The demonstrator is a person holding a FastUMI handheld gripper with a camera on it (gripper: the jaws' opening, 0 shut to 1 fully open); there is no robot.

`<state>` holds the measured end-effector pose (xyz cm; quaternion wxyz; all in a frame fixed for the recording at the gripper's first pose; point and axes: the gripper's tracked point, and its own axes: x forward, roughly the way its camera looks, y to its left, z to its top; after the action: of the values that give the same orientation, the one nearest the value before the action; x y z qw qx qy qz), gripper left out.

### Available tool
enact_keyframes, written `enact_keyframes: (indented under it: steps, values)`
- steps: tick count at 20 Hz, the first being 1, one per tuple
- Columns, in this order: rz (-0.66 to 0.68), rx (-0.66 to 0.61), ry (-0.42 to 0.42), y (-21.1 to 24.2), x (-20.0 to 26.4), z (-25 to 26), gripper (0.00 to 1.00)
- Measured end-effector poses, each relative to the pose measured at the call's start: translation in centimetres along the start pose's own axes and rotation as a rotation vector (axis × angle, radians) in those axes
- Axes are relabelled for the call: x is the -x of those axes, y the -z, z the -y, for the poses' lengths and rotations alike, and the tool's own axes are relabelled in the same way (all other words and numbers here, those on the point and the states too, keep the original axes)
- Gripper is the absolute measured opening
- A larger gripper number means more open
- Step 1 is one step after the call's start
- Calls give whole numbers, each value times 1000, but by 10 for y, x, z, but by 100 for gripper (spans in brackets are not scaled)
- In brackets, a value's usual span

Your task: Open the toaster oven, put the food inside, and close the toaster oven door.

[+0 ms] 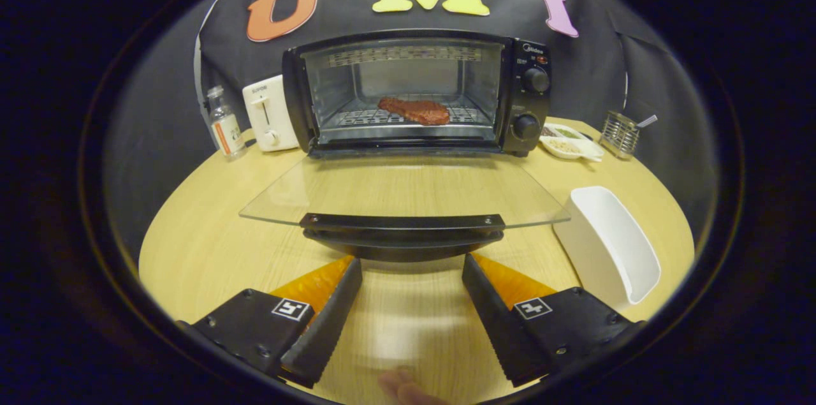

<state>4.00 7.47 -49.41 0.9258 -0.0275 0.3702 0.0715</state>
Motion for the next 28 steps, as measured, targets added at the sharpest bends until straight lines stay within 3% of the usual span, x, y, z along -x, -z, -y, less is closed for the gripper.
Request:
enact_keyframes:
  steps: [14, 22, 28]
  values:
    - [134, 55, 39, -76, 15, 9, 100]
    - [162, 112, 111, -135, 3, 23, 100]
    - [219, 67, 101, -191, 2, 19, 100]
